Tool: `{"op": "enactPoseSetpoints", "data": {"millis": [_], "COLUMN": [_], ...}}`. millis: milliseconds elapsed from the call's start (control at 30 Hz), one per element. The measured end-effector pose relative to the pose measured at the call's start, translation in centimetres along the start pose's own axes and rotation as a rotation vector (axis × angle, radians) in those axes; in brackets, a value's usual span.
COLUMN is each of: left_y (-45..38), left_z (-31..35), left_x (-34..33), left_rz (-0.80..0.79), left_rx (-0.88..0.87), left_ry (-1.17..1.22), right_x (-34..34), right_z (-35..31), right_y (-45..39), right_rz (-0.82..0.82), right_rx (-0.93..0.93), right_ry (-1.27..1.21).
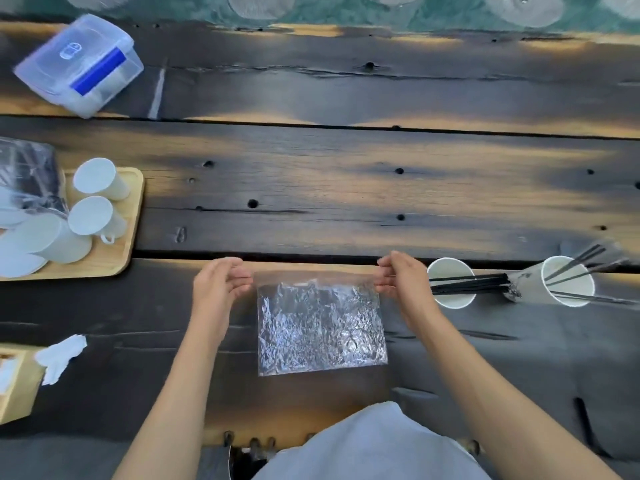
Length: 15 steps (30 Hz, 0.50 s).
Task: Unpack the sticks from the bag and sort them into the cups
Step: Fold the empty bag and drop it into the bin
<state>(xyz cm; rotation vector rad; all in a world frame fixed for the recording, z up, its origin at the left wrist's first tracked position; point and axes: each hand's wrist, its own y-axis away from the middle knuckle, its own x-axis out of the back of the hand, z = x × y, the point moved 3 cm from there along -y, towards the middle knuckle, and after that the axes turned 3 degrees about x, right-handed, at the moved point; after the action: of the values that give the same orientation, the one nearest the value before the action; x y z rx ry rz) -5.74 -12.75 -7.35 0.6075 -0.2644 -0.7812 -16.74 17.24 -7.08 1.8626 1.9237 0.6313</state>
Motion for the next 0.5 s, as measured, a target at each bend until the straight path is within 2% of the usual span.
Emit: {"op": "enactPoseSetpoints", "data": {"millis": [100,233,500], "left_y": [2.9,5.7,8.3], "left_z": [-1.8,-5.1,-9.5], "left_x": [1.7,3.4,4.4], "left_rz": [-0.037,-0.052,0.02], "left_rx": [-0.027,-0.017,0.035], "left_ry": [-0.146,-0.329,-0.387], "right_x": [1.4,2.9,4.8], "right_z": [1.8,4.5,8.5], "right_y": [2.0,3.6,5.7], "right_rz": [-0.034,-0.028,-0.084], "right_rx": [0.059,0.022,-0.057], "right_ry": [0.15,0.174,0.276]}}
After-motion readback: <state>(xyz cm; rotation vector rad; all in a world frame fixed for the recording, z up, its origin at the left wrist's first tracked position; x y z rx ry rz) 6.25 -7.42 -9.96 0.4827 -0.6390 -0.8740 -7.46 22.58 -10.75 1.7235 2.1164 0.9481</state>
